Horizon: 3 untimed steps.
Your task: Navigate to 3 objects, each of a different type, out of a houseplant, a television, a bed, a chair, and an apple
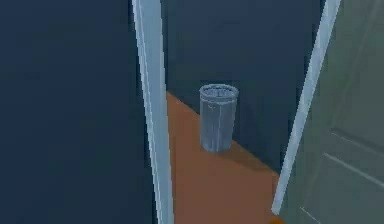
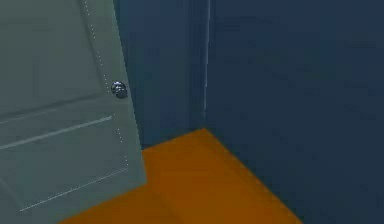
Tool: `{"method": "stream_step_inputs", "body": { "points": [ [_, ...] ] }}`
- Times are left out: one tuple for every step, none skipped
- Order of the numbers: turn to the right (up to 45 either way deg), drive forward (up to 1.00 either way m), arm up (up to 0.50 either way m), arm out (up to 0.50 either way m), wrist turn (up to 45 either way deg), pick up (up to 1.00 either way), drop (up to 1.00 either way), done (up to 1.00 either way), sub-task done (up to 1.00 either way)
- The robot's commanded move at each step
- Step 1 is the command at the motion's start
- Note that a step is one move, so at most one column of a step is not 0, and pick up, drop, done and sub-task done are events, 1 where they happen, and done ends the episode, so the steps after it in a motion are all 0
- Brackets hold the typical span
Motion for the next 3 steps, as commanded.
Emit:
{"method": "stream_step_inputs", "body": {
  "points": [
    [33.0, 0.0, 0.0, 0.0, 0.0, 0.0, 0.0, 0.0, 0.0],
    [0.0, 0.4, 0.0, 0.0, 0.0, 0.0, 0.0, 0.0, 0.0],
    [-33.0, 0.0, 0.0, 0.0, 0.0, 0.0, 0.0, 0.0, 0.0]
  ]
}}
